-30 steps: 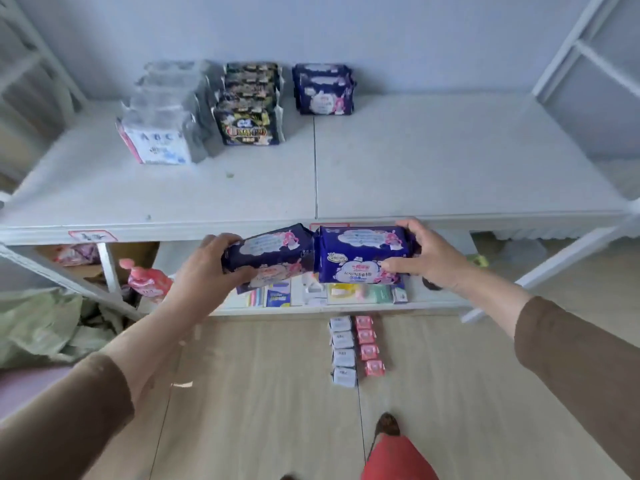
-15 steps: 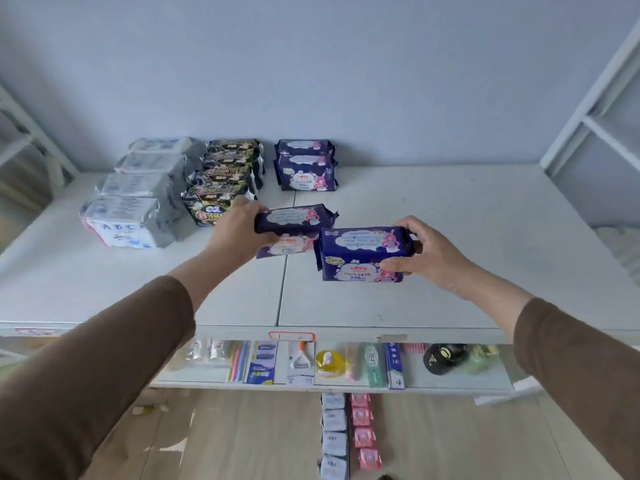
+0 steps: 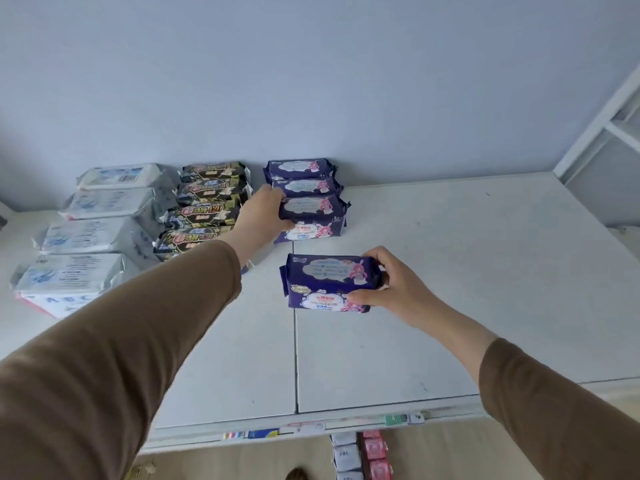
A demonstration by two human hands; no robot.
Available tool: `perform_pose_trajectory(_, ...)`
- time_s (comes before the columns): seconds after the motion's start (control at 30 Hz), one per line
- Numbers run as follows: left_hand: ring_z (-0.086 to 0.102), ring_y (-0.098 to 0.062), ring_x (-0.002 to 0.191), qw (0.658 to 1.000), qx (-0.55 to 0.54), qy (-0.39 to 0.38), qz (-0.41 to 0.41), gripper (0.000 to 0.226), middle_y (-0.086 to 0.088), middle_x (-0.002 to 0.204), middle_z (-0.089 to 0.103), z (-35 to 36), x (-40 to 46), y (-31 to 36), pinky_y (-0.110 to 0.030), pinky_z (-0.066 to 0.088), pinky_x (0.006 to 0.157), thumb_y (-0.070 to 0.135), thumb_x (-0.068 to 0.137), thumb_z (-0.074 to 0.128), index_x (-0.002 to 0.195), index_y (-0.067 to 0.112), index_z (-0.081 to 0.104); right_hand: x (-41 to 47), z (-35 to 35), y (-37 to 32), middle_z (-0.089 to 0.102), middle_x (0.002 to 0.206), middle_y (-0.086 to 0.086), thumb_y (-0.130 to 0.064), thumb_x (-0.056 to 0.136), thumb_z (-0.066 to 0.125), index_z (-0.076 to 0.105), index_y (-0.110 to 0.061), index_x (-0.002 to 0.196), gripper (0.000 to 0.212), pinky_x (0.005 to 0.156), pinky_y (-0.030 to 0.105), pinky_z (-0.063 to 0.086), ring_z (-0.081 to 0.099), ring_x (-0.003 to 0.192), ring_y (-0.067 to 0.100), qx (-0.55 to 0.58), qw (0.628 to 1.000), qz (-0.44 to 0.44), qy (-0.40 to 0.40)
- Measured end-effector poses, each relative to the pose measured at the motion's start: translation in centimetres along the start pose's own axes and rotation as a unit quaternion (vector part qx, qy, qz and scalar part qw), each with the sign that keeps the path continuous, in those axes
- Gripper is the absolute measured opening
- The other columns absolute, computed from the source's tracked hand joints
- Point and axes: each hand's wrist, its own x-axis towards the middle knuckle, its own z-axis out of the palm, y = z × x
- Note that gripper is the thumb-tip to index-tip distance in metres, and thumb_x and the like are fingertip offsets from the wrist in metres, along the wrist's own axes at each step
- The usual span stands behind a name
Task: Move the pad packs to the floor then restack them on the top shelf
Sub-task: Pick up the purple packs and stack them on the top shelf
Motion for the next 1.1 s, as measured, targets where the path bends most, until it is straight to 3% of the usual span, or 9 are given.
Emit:
perform_pose_trajectory(0.17, 0.057, -0.035, 0.09, 1.0, 0.019, 0.008, 0.02, 0.052, -0.015, 0.111, 0.048, 1.4, 1.0, -0.9, -0.042, 0.052, 0.072, 0.029, 0.086, 0.071, 0.128, 0.02, 0.044, 2.2, 1.6, 0.4, 0.064, 0.11, -0.006, -0.012, 0.078, 0.085, 0.051, -0.02, 0.113, 0.049, 0.062, 0.027, 0.058, 0.068, 0.087, 0.003, 0.002, 1.0, 0.002, 0.024)
perform_pose_trajectory(0.33, 0.045, -0.035, 0.115, 0.995, 0.075, -0.029, 0.061, 0.064, -0.014, 0.127, 0.041, 0.2, 0.6, -1.7, -0.044, 0.046, 0.096, 0.039, 0.083, 0.073, 0.137, 0.02, 0.043, 4.4, 2.0, 0.2, 0.064, 0.115, -0.01, -0.012, 0.079, 0.083, 0.051, -0.03, 0.112, 0.049, 0.067, 0.032, 0.061, 0.067, 0.099, 0.007, -0.015, 0.999, -0.006, 0.028)
perform_pose_trajectory(0.43, 0.039, -0.034, 0.124, 0.994, 0.078, -0.015, 0.079, 0.066, -0.01, 0.139, 0.034, -1.3, -1.3, -2.4, -0.045, 0.044, 0.102, 0.028, 0.084, 0.072, 0.142, 0.021, 0.04, 6.0, 2.2, 0.4, 0.062, 0.12, -0.004, -0.011, 0.08, 0.082, 0.049, -0.023, 0.12, 0.054, 0.078, 0.042, 0.062, 0.064, 0.11, 0.017, -0.028, 0.999, -0.006, 0.035)
perform_pose_trajectory(0.57, 0.038, -0.028, 0.128, 0.995, 0.043, 0.016, 0.085, 0.051, -0.007, 0.139, 0.039, -2.8, -5.6, -3.5, -0.042, 0.038, 0.108, 0.026, 0.089, 0.066, 0.137, 0.02, 0.049, 8.1, 2.4, 0.5, 0.059, 0.129, 0.002, -0.014, 0.08, 0.083, 0.044, -0.016, 0.13, 0.064, 0.085, 0.035, 0.06, 0.062, 0.113, 0.018, -0.038, 0.997, 0.003, 0.071)
perform_pose_trajectory(0.67, 0.039, -0.026, 0.128, 0.996, 0.031, 0.026, 0.085, 0.043, -0.004, 0.136, 0.043, -3.1, -8.7, -4.0, -0.04, 0.042, 0.102, 0.026, 0.091, 0.063, 0.132, 0.02, 0.054, 9.0, 3.1, 0.9, 0.06, 0.123, -0.003, -0.013, 0.075, 0.087, 0.043, -0.017, 0.13, 0.07, 0.08, 0.021, 0.057, 0.063, 0.108, 0.013, -0.009, 0.995, 0.014, 0.103)
perform_pose_trajectory(0.8, 0.043, -0.025, 0.123, 0.998, 0.009, 0.022, 0.059, 0.036, -0.004, 0.131, 0.047, -2.4, -11.5, -4.0, -0.039, 0.043, 0.1, 0.025, 0.091, 0.062, 0.127, 0.019, 0.058, 9.9, 4.2, 1.5, 0.06, 0.12, -0.005, -0.019, 0.072, 0.089, 0.045, -0.018, 0.125, 0.069, 0.092, 0.031, 0.054, 0.061, 0.112, 0.015, -0.022, 0.988, 0.03, 0.147)
perform_pose_trajectory(0.87, 0.044, -0.026, 0.12, 0.999, 0.009, 0.012, 0.052, 0.035, -0.003, 0.128, 0.049, -1.7, -12.5, -3.7, -0.039, 0.042, 0.1, 0.027, 0.092, 0.062, 0.126, 0.019, 0.058, 10.3, 4.3, 1.4, 0.061, 0.12, -0.004, -0.024, 0.073, 0.089, 0.046, -0.017, 0.123, 0.066, 0.089, 0.03, 0.052, 0.062, 0.111, 0.017, -0.051, 0.986, 0.028, 0.157)
perform_pose_trajectory(0.97, 0.045, -0.026, 0.115, 0.999, 0.012, 0.005, 0.04, 0.036, -0.003, 0.125, 0.051, -0.9, -13.7, -2.9, -0.04, 0.043, 0.097, 0.029, 0.092, 0.062, 0.126, 0.018, 0.057, 10.3, 4.4, 1.3, 0.057, 0.13, 0.005, -0.027, 0.071, 0.09, 0.044, -0.011, 0.13, 0.077, 0.093, 0.033, 0.053, 0.06, 0.116, 0.019, -0.082, 0.982, 0.032, 0.168)
perform_pose_trajectory(1.1, 0.044, -0.023, 0.121, 1.0, 0.008, 0.006, 0.008, 0.039, 0.0, 0.13, 0.052, 0.1, -16.0, -1.1, -0.037, 0.045, 0.093, 0.031, 0.093, 0.061, 0.129, 0.021, 0.054, 7.2, 4.2, 0.9, 0.036, 0.152, 0.01, -0.039, 0.074, 0.086, 0.026, -0.012, 0.152, 0.101, 0.108, 0.036, 0.042, 0.044, 0.135, 0.023, -0.129, 0.968, 0.06, 0.206)
